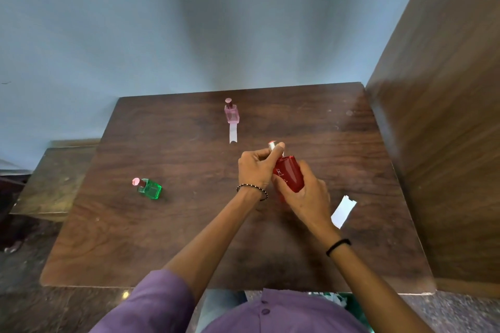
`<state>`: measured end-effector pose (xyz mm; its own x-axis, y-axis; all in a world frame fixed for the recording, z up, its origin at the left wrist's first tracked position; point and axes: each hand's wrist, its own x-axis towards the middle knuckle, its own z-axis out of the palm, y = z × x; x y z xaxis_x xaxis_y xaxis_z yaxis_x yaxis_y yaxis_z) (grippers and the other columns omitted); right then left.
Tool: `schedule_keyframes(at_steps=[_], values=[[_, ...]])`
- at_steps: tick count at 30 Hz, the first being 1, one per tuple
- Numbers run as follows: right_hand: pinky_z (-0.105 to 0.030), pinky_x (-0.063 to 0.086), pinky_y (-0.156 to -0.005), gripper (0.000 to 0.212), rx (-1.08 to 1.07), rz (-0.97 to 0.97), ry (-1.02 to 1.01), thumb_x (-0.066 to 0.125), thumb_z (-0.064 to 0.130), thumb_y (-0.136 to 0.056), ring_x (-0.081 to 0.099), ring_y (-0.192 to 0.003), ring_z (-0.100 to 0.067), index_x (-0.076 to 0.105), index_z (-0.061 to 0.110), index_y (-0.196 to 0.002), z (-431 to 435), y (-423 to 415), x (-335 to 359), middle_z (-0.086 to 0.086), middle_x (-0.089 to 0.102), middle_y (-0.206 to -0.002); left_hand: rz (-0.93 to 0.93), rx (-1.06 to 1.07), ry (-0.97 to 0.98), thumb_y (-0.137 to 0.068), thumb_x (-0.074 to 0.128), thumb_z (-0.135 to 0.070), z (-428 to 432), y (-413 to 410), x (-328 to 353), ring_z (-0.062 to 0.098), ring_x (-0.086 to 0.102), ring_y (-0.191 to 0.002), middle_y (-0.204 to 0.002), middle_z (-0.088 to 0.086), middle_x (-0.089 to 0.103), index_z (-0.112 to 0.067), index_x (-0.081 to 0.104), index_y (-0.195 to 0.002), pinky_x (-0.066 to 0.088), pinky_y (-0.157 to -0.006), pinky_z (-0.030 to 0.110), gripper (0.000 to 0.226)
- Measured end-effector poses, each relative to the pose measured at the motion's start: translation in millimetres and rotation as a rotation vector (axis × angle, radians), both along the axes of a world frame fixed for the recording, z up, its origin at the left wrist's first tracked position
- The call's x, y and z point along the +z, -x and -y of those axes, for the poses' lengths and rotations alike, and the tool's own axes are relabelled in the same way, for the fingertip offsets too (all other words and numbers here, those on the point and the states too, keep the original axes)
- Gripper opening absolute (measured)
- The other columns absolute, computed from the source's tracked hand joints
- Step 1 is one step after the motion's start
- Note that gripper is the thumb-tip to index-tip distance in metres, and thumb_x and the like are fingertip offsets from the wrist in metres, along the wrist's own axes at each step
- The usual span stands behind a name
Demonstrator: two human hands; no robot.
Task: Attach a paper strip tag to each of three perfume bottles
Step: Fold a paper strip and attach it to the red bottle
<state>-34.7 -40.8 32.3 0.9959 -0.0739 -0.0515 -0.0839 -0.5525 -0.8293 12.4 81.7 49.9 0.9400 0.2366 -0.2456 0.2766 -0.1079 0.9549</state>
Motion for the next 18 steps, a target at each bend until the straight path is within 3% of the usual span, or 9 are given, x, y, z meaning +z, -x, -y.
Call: schedule_keyframes(at_steps=[3,6,8,10,13,18], values=[[-0.022,0.056,-0.076,0.056,0.046,-0.122,-0.247,0.075,0.058,-0.080,0.066,-0.094,-0.011,0.058,0.025,-0.122,8,-8,-1,0.008,0.068,-0.107,-0.011,-0.026,0.046,-0.084,0.077,-0.041,-6,-2,0,0.014,0.057,-0.061,-0.066,0.018,0.069,0.003,0.075,-0.070,0.048,-0.065,0.027,0.046],[-0.029,0.061,-0.076,0.061,0.061,-0.283,-0.536,0.081,0.055,-0.076,0.070,-0.105,-0.021,0.059,0.032,-0.128,15,-10,-2,0.002,0.070,-0.116,-0.014,-0.042,0.072,-0.084,0.078,-0.039,-9,-2,-1,0.021,0.060,-0.068,-0.082,0.033,0.071,0.008,0.075,-0.077,0.051,-0.068,0.028,0.048],[-0.021,0.056,-0.057,0.060,0.058,-0.387,-0.666,0.083,0.048,-0.078,0.071,-0.105,-0.032,0.059,0.033,-0.131,15,-10,0,-0.004,0.070,-0.120,-0.012,-0.052,0.076,-0.084,0.078,-0.037,-9,-2,0,0.021,0.062,-0.068,-0.082,0.033,0.071,0.009,0.075,-0.078,0.052,-0.067,0.023,0.047],[-0.017,0.049,-0.047,0.057,0.057,-0.429,-0.742,0.082,0.042,-0.080,0.071,-0.101,-0.040,0.059,0.032,-0.131,17,-11,0,-0.009,0.070,-0.120,-0.012,-0.050,0.088,-0.084,0.078,-0.036,-8,-3,-1,0.021,0.064,-0.068,-0.081,0.031,0.072,0.008,0.076,-0.078,0.054,-0.068,0.020,0.044],[-0.017,0.043,-0.040,0.051,0.093,-0.466,-0.836,0.075,0.035,-0.087,0.073,-0.090,-0.042,0.058,0.024,-0.134,18,-10,6,-0.015,0.072,-0.117,-0.014,-0.057,0.092,-0.084,0.078,-0.034,-7,-4,1,0.016,0.067,-0.067,-0.079,0.026,0.074,0.007,0.077,-0.077,0.055,-0.071,0.019,0.041],[-0.016,0.041,-0.038,0.039,0.172,-0.499,-0.942,0.063,0.029,-0.095,0.073,-0.068,-0.030,0.058,0.018,-0.132,25,-7,9,-0.022,0.073,-0.111,-0.058,-0.141,0.099,-0.083,0.078,-0.035,-11,-7,9,0.006,0.070,-0.073,-0.080,0.016,0.077,0.002,0.080,-0.081,0.050,-0.081,0.017,0.037]])
